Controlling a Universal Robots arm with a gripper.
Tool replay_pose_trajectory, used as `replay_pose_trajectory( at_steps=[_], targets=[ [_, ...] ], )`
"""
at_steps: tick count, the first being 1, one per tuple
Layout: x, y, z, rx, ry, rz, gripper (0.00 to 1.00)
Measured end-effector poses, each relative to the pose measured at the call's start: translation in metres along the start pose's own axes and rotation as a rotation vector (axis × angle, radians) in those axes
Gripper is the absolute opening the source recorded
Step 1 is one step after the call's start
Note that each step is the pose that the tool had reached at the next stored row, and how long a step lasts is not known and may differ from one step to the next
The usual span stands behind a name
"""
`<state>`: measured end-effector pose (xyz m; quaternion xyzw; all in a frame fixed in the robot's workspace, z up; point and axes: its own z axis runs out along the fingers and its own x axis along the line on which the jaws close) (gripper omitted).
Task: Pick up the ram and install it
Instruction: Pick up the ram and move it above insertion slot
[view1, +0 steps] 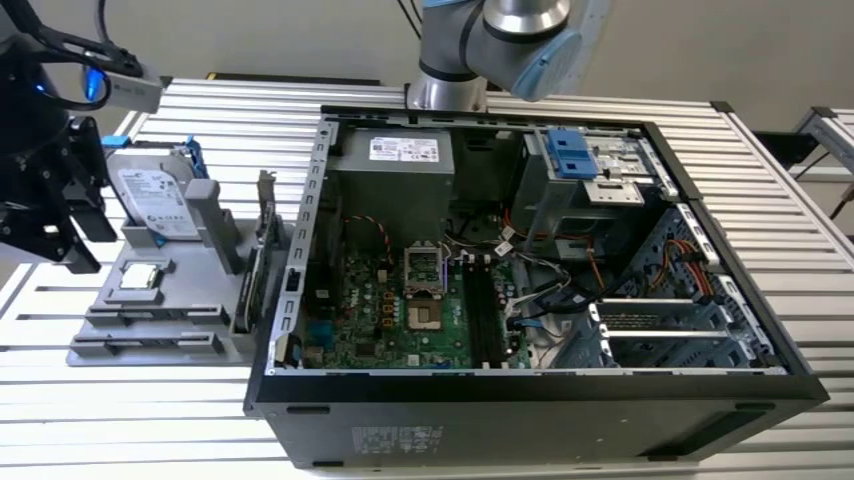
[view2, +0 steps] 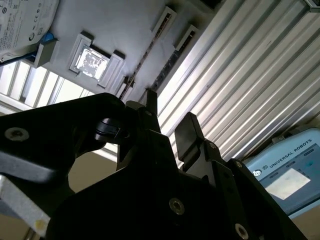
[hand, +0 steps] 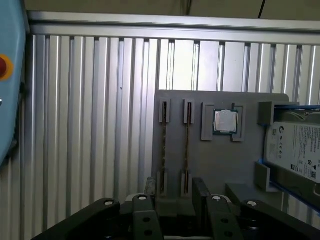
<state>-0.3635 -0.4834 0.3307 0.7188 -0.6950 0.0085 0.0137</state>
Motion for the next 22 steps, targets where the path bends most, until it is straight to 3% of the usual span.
replay_pose_trajectory(
  at_steps=[22],
  targets=[
    [-0.0014,-0.0001,0.0096,-0.0005,0.0006,0.004,1.0]
  ],
)
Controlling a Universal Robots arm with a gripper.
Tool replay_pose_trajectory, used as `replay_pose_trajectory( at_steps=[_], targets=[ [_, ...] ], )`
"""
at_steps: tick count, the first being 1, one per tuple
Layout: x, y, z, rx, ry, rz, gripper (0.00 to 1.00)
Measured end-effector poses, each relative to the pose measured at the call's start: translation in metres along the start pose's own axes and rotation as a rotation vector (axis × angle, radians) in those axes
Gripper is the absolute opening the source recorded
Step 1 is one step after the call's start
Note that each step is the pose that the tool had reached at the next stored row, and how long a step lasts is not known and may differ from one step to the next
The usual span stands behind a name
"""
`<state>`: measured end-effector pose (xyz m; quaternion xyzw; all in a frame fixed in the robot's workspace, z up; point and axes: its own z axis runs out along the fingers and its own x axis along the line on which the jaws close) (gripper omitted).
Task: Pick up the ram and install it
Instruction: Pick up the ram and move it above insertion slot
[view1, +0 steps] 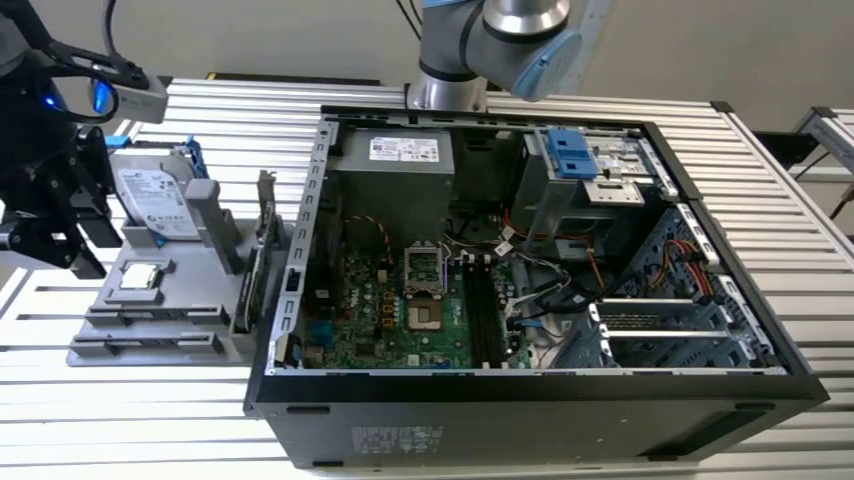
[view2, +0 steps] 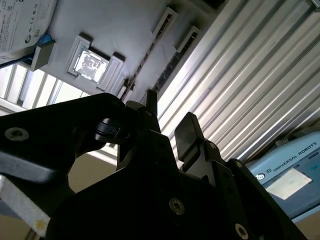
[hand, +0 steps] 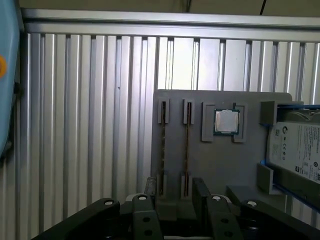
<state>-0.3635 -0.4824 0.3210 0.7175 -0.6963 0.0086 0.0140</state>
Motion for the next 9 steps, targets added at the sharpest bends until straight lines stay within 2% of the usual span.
replay_pose_trajectory(
  at_steps=[9],
  targets=[
    [-0.0007,-0.0001,0.0042,-0.0002,0.0008,0.001,1.0]
  ],
)
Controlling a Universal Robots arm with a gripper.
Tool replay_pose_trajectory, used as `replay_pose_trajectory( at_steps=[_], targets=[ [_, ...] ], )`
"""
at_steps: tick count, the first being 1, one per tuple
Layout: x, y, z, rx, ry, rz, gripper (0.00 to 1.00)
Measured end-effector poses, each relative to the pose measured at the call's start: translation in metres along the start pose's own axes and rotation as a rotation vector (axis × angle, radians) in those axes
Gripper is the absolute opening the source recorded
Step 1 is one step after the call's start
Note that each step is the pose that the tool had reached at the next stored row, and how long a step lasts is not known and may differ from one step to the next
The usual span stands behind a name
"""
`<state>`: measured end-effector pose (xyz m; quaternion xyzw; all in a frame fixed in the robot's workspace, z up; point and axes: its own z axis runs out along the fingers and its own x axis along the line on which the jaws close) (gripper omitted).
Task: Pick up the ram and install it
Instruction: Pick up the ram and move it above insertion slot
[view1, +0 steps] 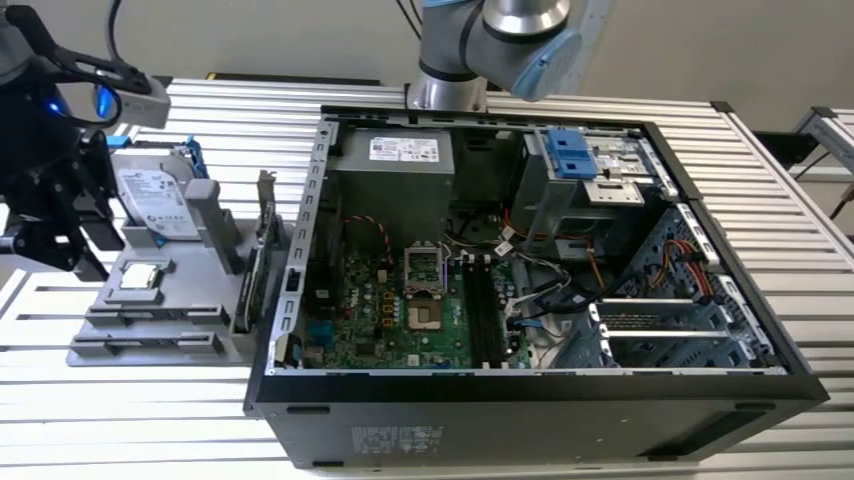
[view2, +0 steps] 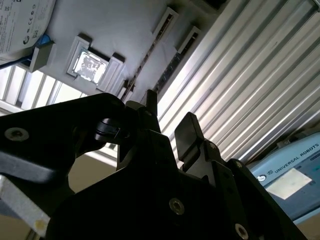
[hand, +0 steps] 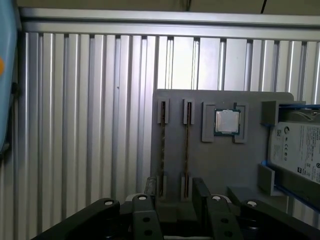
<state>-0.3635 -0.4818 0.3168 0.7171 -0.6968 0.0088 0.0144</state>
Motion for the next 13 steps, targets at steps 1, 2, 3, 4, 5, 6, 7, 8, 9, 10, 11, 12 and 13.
replay_pose_trajectory(
  at_steps=[1,2,3,4,5,6,7,8,9,10,11,12,13],
  targets=[
    [-0.0001,0.0,0.0004,-0.0001,0.0002,0.0,1.0],
    [-0.0002,0.0,0.0009,-0.0001,0.0004,0.0,1.0],
    [-0.0003,0.0,0.0013,-0.0002,0.0006,0.0,1.0],
    [-0.0004,0.0,0.0018,-0.0002,0.0007,0.001,1.0],
    [-0.0005,0.0,0.0023,-0.0002,0.0008,0.001,1.0],
    [-0.0007,0.0,0.0028,-0.0002,0.001,0.001,1.0],
    [-0.0008,0.0,0.0033,-0.0002,0.0012,0.001,1.0],
    [-0.0009,0.0,0.0037,-0.0003,0.0013,0.001,1.0],
    [-0.001,0.0,0.0043,-0.0003,0.0015,0.001,1.0],
    [-0.0011,-0.0001,0.0048,-0.0003,0.0016,0.001,1.0],
    [-0.0012,-0.0001,0.0054,-0.0003,0.0019,0.002,1.0],
    [-0.0014,-0.0001,0.006,-0.0003,0.0021,0.002,1.0],
    [-0.0015,-0.0001,0.0067,-0.0004,0.0024,0.002,1.0]
  ],
)
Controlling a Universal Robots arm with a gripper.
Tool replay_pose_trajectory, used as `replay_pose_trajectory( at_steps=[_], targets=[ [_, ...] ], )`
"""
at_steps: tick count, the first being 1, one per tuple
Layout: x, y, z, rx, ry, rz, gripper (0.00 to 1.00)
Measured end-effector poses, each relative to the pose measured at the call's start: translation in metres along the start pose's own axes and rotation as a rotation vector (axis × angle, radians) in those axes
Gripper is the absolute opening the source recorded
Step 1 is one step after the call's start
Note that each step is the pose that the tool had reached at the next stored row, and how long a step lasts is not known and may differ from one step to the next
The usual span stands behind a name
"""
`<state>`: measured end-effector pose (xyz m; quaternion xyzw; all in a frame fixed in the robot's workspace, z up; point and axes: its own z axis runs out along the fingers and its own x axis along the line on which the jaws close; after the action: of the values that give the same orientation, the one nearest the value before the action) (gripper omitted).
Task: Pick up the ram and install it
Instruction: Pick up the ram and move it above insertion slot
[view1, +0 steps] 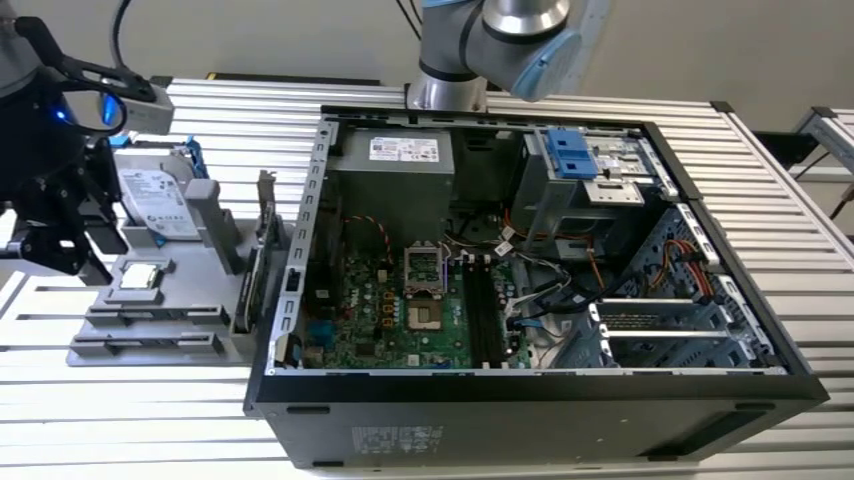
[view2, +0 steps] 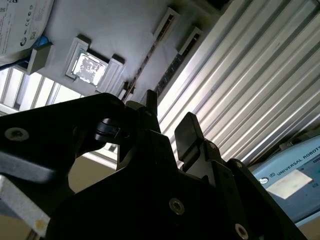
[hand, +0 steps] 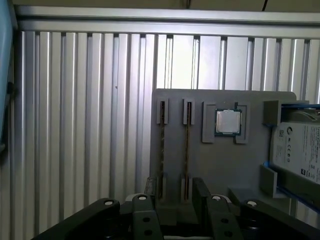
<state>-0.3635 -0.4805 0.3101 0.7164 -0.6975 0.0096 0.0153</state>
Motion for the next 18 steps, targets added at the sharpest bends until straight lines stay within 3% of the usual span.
replay_pose_trajectory(
  at_steps=[18],
  targets=[
    [-0.0036,-0.0002,0.0139,-0.0016,0.0093,0.005,1.0]
  ],
)
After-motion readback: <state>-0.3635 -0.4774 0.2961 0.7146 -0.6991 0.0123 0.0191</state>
